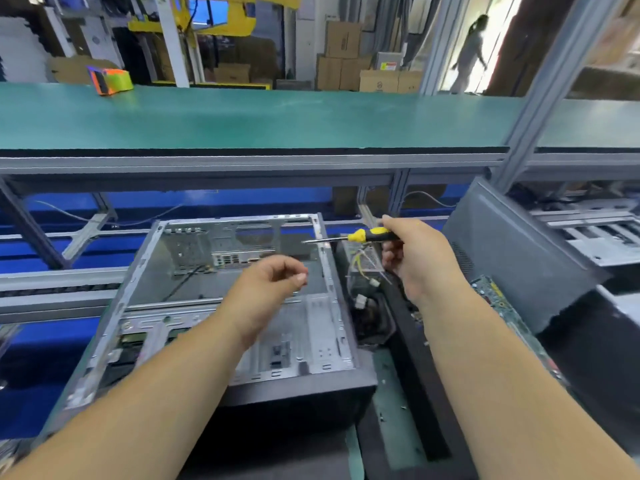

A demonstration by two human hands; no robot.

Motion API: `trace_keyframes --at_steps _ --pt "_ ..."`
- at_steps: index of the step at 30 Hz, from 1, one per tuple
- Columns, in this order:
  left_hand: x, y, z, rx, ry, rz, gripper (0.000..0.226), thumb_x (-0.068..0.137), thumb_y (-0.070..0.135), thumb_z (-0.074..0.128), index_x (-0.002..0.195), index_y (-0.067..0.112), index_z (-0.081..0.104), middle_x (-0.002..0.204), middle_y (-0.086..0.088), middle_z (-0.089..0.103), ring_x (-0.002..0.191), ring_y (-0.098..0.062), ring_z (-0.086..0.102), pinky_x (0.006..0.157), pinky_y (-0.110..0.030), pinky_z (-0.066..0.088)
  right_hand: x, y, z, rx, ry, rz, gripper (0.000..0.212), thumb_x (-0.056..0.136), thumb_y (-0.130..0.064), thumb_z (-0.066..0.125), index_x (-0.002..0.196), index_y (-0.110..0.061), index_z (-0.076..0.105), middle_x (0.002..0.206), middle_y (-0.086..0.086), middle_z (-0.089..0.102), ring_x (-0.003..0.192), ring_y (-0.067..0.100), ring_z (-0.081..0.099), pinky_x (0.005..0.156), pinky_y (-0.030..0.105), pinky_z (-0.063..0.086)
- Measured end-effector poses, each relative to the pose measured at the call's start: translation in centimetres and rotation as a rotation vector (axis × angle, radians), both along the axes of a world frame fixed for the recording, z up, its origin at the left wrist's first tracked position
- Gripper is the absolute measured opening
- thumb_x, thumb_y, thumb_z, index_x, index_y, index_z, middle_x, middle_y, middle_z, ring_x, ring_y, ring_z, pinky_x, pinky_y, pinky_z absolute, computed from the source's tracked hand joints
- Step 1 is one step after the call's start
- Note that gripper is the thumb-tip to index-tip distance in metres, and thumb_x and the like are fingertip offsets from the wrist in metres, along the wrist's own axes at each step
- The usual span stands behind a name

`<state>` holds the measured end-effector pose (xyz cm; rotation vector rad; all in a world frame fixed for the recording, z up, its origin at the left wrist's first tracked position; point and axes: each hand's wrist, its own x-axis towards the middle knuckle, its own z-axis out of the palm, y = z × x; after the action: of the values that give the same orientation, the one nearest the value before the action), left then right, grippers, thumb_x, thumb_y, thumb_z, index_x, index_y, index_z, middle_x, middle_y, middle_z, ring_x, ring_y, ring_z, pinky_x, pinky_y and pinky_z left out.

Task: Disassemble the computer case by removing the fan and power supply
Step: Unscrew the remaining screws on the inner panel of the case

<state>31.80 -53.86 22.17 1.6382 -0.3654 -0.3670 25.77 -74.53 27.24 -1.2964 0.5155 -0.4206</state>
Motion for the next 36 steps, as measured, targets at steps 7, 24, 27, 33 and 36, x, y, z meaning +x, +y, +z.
trace_keyframes --at_steps 7,24,27,33,36 --pt "-3.7 -8.3 -0.7 0.412 -0.392 -0.314 0.019 0.088 0.016 0.070 0.080 0.033 0.071 0.077 0.015 0.069 0.075 0.000 0.062 0.075 -0.023 0.050 -3.7 -5.2 -1.0 0.044 -0.002 0.004 0.018 0.095 -0.027 0.063 0.087 -0.011 0.061 0.056 0.002 0.065 0.046 0.012 0.059 0.046 0.022 0.049" --pt "-5.6 -13.8 -2.4 0.985 -0.777 -0.569 0.016 0.090 0.034 0.060 0.106 0.035 0.066 0.096 0.015 0.062 0.094 -0.011 0.059 0.091 -0.032 0.046 -6.6 -10.3 -3.7 0.037 0.024 0.040 0.020 0.094 -0.025 0.065 0.096 -0.005 0.068 0.064 0.004 0.066 0.059 0.015 0.061 0.061 0.027 0.054" --pt "-5.4 -12.2 -1.5 0.864 -0.757 -0.507 0.016 0.090 0.032 0.062 0.105 0.034 0.067 0.094 0.017 0.061 0.090 -0.007 0.058 0.086 -0.029 0.048 -5.6 -9.2 -3.7 0.019 0.006 0.087 0.021 0.094 -0.025 0.065 0.096 -0.005 0.069 0.064 0.003 0.066 0.058 0.014 0.061 0.060 0.027 0.052" --pt "-4.9 -5.6 -0.1 0.676 -0.669 -0.282 0.015 0.091 0.024 0.066 0.102 0.032 0.070 0.092 0.015 0.063 0.087 -0.001 0.058 0.083 -0.024 0.047 -3.0 -5.0 -3.7 -0.022 -0.031 0.211 0.014 0.092 -0.025 0.066 0.086 -0.013 0.070 0.069 0.004 0.068 0.062 0.014 0.061 0.065 0.030 0.051" --pt "-4.6 -1.6 0.4 0.638 -0.608 -0.154 0.014 0.092 0.022 0.064 0.100 0.032 0.071 0.089 0.014 0.063 0.086 0.000 0.058 0.082 -0.020 0.046 -1.4 -1.6 -3.6 -0.012 -0.026 0.267 0.014 0.091 -0.025 0.068 0.083 -0.015 0.070 0.068 0.003 0.067 0.061 0.013 0.061 0.064 0.029 0.050"
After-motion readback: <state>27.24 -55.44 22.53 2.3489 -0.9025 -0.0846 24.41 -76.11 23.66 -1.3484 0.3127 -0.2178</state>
